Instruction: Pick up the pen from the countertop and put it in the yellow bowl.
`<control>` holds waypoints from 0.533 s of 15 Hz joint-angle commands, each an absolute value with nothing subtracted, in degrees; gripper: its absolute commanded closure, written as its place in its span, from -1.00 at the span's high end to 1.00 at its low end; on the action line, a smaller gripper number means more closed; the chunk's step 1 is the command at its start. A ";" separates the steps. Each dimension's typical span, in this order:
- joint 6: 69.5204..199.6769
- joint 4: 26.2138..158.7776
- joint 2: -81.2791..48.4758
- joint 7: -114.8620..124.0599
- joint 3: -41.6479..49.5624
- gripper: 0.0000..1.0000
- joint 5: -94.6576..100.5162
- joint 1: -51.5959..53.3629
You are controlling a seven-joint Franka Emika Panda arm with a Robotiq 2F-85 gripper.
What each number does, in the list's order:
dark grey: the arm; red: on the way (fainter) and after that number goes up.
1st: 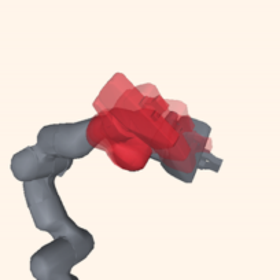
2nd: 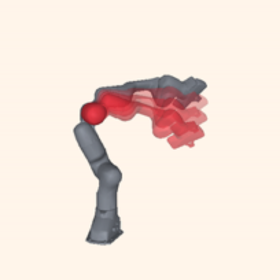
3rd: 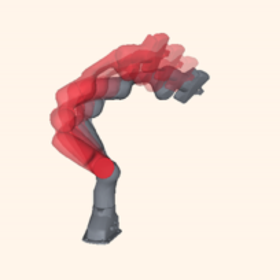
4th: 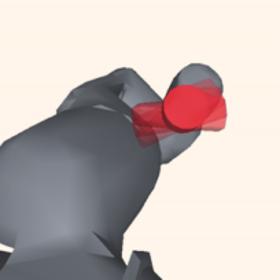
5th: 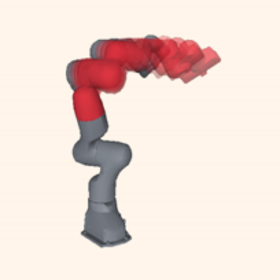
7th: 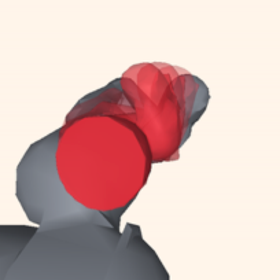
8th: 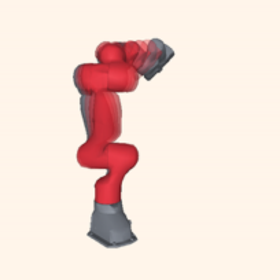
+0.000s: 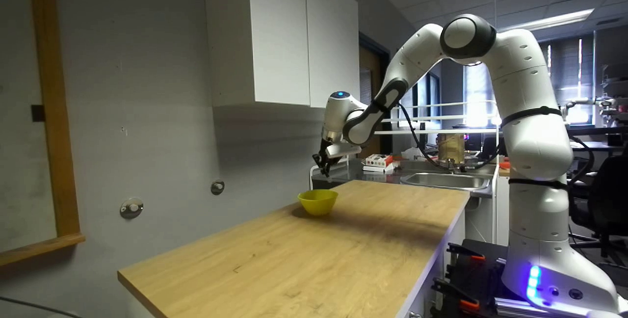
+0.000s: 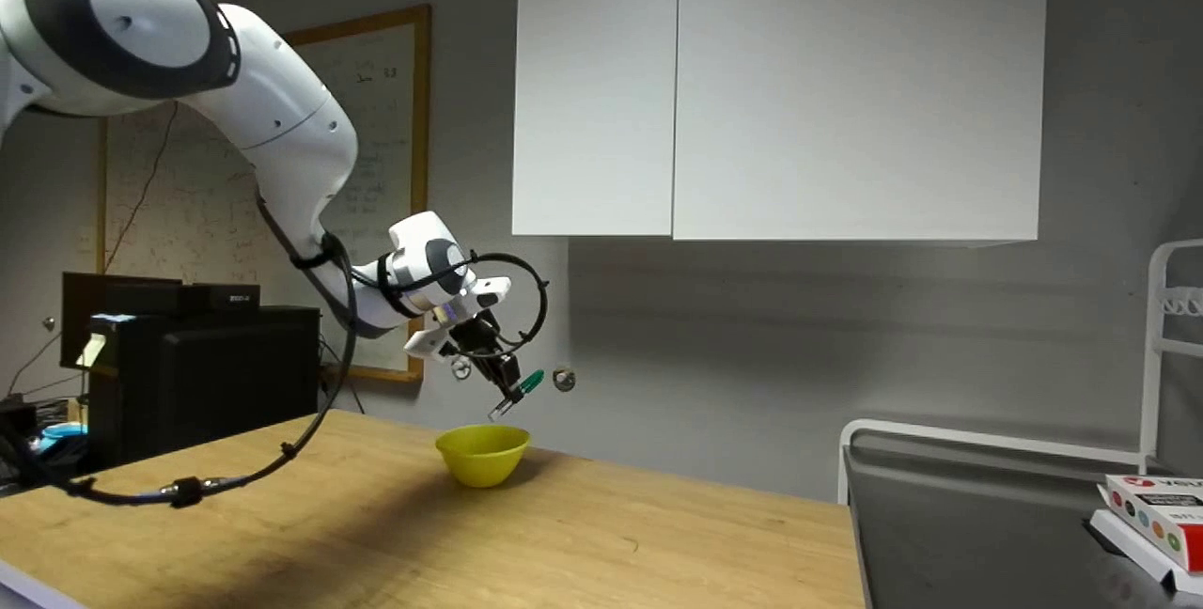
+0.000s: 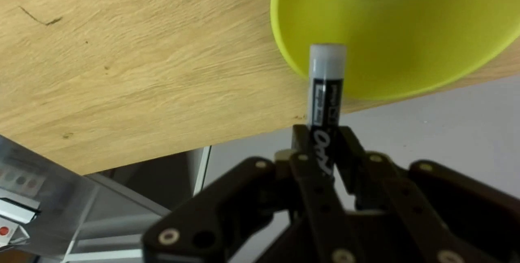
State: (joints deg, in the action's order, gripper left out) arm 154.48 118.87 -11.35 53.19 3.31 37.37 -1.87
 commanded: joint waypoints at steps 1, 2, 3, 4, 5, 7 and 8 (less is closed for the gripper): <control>153.99 116.77 -14.66 56.99 3.70 -0.77 40.72 -0.15; 153.91 116.44 -15.37 57.06 3.59 -0.78 40.53 0.07; 153.80 116.09 -16.00 56.89 3.51 -0.77 40.03 0.21; 153.75 115.65 -16.66 56.70 3.50 -0.78 39.67 0.34; 153.71 115.13 -17.39 56.69 3.58 -0.78 39.61 0.46; 153.68 114.24 -18.74 56.62 3.65 -0.78 39.51 0.59; 153.65 113.63 -19.52 56.60 3.70 -0.78 39.54 0.60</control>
